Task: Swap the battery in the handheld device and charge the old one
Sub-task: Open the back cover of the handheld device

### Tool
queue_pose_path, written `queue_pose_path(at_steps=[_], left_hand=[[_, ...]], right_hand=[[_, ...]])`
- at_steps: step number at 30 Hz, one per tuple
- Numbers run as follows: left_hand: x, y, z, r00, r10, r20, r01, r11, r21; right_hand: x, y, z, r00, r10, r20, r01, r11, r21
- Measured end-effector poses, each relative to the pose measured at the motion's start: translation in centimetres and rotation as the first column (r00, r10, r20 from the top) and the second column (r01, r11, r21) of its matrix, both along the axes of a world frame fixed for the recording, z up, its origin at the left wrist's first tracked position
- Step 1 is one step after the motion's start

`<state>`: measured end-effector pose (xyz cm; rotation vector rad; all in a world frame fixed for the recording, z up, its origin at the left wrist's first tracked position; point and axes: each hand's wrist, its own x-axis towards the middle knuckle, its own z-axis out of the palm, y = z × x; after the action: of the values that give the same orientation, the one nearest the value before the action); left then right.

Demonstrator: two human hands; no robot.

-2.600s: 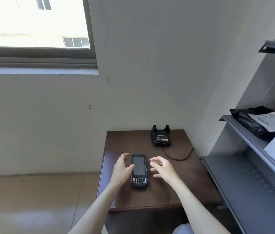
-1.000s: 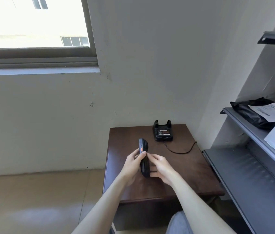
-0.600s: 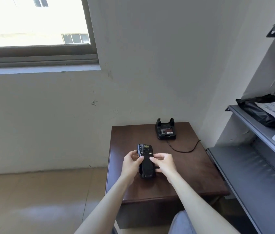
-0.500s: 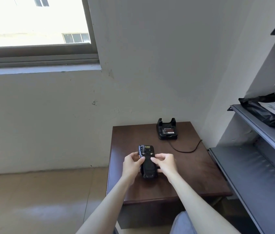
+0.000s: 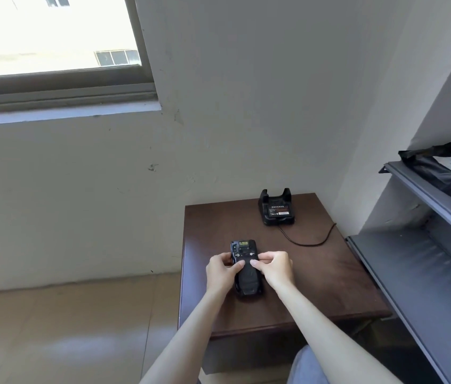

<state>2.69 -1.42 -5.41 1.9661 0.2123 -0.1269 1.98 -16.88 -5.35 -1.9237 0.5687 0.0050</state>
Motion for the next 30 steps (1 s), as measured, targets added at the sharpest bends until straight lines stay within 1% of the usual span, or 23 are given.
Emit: queue_pose_path(at_steps=[4, 7, 11, 15, 17, 21, 25, 28, 30], left_hand=[[0.3, -0.2, -0.7, 0.999, -0.027, 0.029, 0.025, 0.997, 0.08], [0.3, -0.6, -0.9, 0.998, -0.019, 0.052, 0.013, 0.993, 0.119], [0.7, -0.6, -1.1, 1.0, -0.023, 0.018, 0.021, 0.992, 0.125], [1.4, -0.4, -1.0, 0.997, -0.08, 0.005, 0.078, 0.987, 0.139], [1.6, -0.3, -1.1, 0.992, -0.123, 0.025, 0.117, 0.978, 0.173], [1.7, -0.1, -0.9, 0.988, -0.153, 0.034, 0.144, 0.97, 0.196], [1.5, 0.0, -0.3, 0.987, -0.157, 0.039, 0.147, 0.971, 0.189], [1.6, 0.0, -0.4, 0.986, -0.164, 0.04, 0.153, 0.968, 0.198], [1.7, 0.1, -0.5, 0.986, -0.164, 0.032, 0.155, 0.969, 0.195]], right_hand=[[0.0, 0.0, 0.0, 1.0, -0.005, -0.001, 0.005, 1.0, -0.009], [0.1, -0.1, -0.1, 1.0, 0.003, -0.012, -0.003, 1.0, -0.012], [0.1, -0.4, -0.5, 1.0, 0.024, -0.004, -0.024, 0.999, -0.04], [0.3, -1.2, -0.5, 0.996, 0.088, 0.01, -0.087, 0.994, -0.058], [0.5, -1.7, 0.0, 0.987, 0.147, 0.067, -0.14, 0.985, -0.103], [1.3, -2.6, 0.4, 0.939, 0.3, 0.168, -0.249, 0.93, -0.27], [2.3, -3.4, 0.2, 0.878, 0.442, 0.182, -0.345, 0.85, -0.397], [2.7, -3.7, 0.2, 0.834, 0.524, 0.17, -0.408, 0.795, -0.449], [2.8, -3.7, 0.1, 0.819, 0.551, 0.159, -0.429, 0.772, -0.469]])
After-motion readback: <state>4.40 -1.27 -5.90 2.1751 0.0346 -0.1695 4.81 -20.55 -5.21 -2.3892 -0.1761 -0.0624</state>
